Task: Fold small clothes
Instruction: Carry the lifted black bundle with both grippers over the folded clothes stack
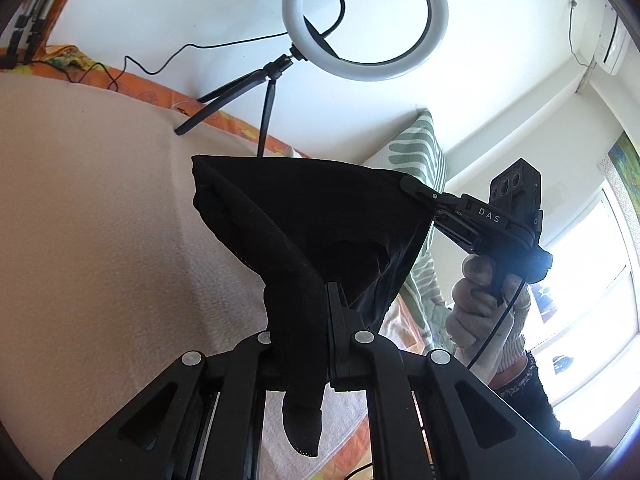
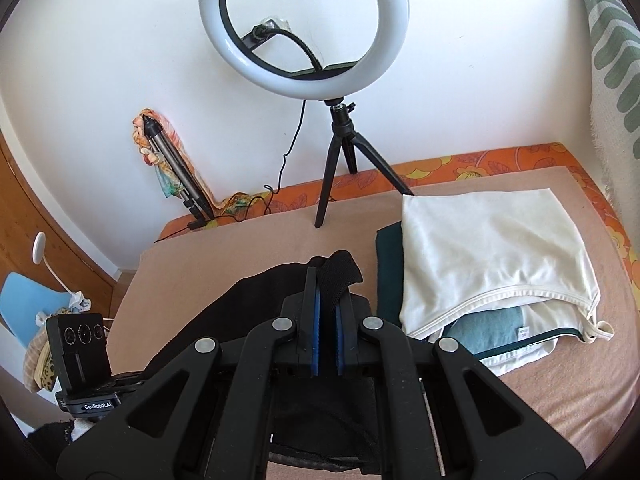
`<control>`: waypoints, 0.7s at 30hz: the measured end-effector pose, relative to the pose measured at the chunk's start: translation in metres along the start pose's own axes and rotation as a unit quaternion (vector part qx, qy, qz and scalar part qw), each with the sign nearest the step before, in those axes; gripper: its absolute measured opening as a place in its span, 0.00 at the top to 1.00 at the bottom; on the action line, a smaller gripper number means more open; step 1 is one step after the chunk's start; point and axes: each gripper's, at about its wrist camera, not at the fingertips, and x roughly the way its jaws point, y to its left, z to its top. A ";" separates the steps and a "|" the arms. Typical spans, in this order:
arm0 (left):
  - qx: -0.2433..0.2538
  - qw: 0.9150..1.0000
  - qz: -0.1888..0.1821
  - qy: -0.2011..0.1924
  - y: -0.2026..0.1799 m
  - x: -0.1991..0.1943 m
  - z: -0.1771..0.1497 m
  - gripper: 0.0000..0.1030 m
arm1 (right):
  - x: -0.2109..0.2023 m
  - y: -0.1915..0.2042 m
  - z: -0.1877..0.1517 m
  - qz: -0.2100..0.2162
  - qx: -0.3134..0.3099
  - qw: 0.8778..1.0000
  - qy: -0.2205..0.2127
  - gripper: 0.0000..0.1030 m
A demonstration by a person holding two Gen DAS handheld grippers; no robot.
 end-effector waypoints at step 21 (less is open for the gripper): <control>0.111 0.994 -0.003 -0.010 -0.085 0.129 0.059 0.94 | -0.029 -0.149 0.099 -0.100 -0.003 0.994 -0.033 0.93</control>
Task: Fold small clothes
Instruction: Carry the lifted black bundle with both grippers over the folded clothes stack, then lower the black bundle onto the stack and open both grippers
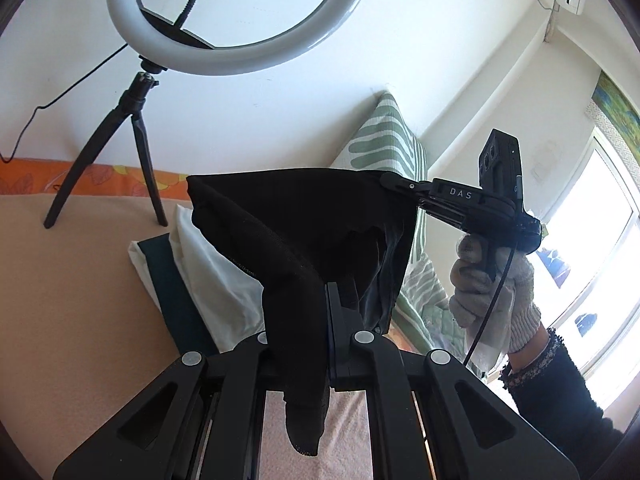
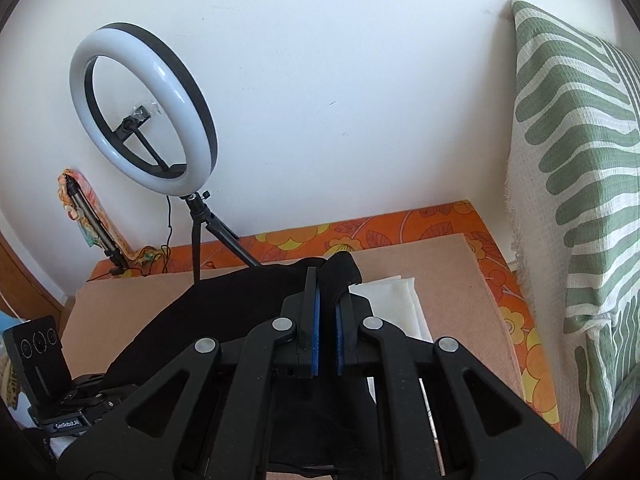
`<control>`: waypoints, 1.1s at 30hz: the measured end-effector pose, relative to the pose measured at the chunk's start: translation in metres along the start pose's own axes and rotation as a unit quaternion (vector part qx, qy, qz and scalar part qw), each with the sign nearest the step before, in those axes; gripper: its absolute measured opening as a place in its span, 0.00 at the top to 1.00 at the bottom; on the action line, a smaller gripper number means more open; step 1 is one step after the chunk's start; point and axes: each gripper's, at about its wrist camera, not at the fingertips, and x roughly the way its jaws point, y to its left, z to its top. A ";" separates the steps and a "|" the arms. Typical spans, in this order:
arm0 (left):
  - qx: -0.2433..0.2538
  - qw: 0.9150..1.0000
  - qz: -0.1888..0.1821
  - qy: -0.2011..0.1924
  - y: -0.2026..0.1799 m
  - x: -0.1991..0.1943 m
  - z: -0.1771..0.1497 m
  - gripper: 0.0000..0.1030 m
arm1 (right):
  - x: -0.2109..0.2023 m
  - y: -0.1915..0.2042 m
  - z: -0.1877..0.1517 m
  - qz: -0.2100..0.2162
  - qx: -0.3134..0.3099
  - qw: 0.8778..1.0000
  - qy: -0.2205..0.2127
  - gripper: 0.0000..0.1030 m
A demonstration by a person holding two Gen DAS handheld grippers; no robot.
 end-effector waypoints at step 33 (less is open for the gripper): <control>0.000 0.992 0.100 0.075 0.015 0.048 -0.031 0.68 | 0.057 -0.083 -0.141 0.021 0.066 0.988 0.141 0.94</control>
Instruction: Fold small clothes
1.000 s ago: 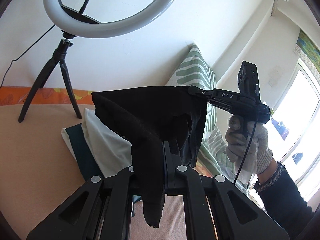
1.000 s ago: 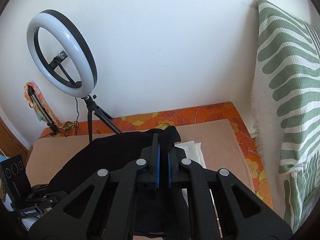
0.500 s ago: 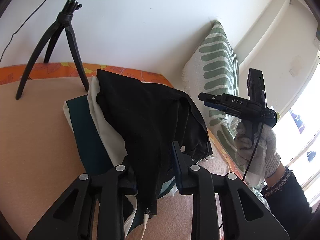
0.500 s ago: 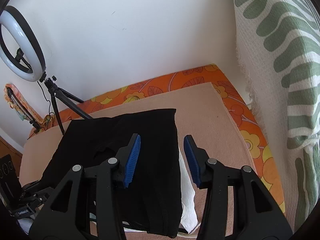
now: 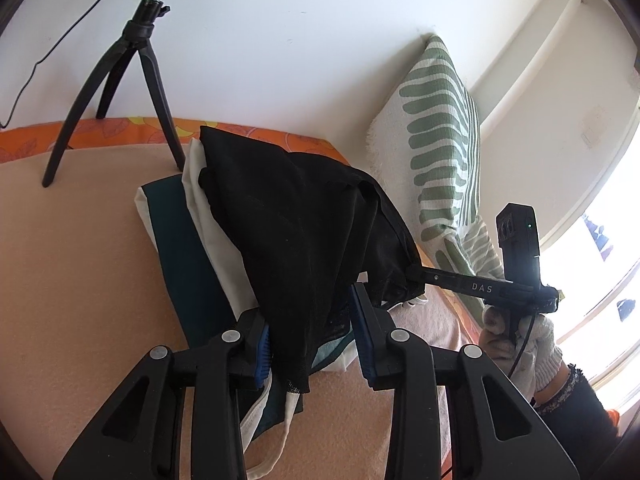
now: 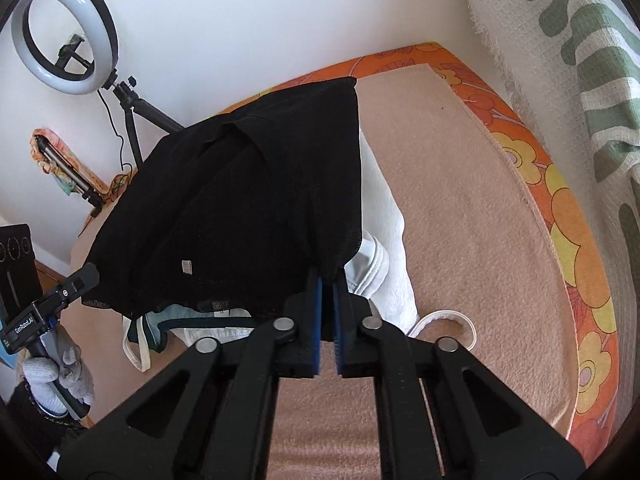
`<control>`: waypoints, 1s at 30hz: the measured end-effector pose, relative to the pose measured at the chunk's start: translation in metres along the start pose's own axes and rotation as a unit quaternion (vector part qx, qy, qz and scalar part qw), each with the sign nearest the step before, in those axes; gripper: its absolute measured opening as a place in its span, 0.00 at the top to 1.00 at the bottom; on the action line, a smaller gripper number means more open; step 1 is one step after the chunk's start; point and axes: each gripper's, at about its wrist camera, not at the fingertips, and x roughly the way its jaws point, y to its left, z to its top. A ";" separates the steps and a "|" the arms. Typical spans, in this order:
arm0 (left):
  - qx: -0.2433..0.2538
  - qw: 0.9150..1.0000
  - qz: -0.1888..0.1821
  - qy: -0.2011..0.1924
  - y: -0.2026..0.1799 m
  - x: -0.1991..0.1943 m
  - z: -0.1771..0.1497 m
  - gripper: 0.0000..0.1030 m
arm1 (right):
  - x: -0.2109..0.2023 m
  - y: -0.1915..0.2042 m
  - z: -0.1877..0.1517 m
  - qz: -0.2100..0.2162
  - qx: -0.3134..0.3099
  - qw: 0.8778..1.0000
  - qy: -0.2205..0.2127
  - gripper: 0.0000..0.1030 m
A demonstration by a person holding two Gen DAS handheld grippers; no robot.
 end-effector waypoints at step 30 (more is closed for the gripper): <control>0.093 0.994 0.054 -0.029 -0.044 -0.102 -0.038 0.28 | -0.117 0.085 -0.038 -0.132 -0.034 0.981 -0.135 0.21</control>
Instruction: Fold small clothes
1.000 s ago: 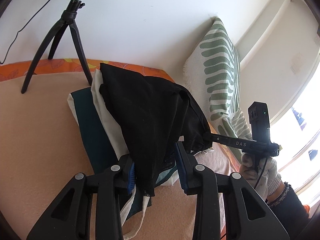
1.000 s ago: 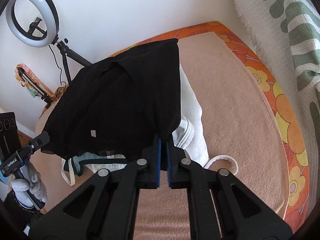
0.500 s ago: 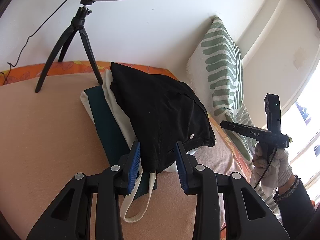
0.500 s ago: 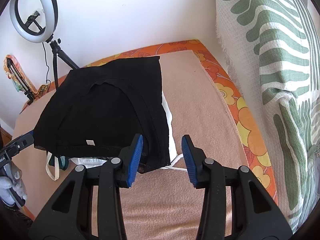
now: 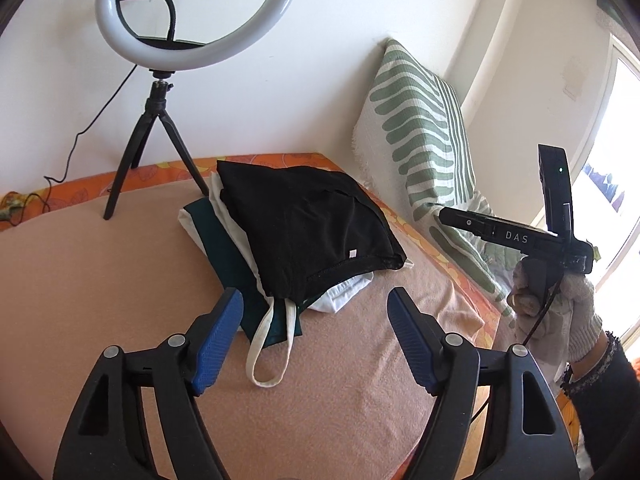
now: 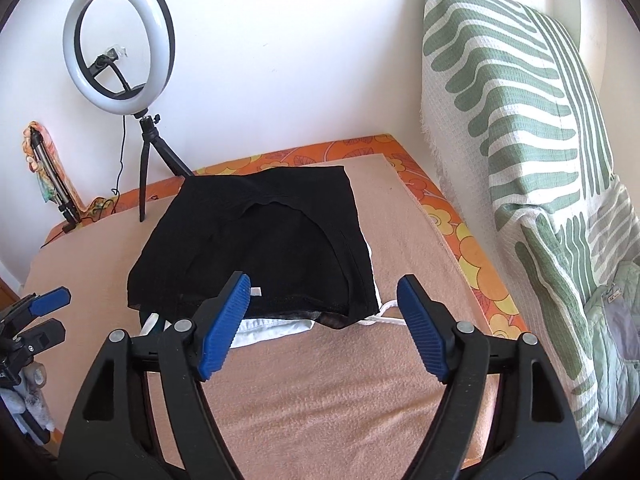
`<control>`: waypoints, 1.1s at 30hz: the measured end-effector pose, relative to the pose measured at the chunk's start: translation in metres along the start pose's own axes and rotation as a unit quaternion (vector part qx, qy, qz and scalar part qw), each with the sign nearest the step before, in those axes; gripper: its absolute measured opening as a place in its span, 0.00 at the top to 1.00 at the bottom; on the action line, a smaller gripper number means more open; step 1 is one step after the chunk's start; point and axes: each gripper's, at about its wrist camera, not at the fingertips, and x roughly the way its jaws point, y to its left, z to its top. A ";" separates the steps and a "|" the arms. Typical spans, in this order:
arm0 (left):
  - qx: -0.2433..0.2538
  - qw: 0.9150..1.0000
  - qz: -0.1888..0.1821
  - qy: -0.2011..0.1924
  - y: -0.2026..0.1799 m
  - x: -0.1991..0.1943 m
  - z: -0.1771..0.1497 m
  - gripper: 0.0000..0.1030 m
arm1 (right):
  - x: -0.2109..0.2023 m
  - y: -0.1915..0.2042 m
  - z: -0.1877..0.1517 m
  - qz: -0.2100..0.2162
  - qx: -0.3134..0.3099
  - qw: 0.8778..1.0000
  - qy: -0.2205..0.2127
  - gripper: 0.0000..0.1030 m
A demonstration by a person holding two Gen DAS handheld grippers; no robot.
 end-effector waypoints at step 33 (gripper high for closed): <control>0.083 0.982 0.144 -0.092 0.018 -0.163 -0.074 0.00 | -0.103 0.160 -0.081 -0.047 0.012 0.989 -0.142 0.00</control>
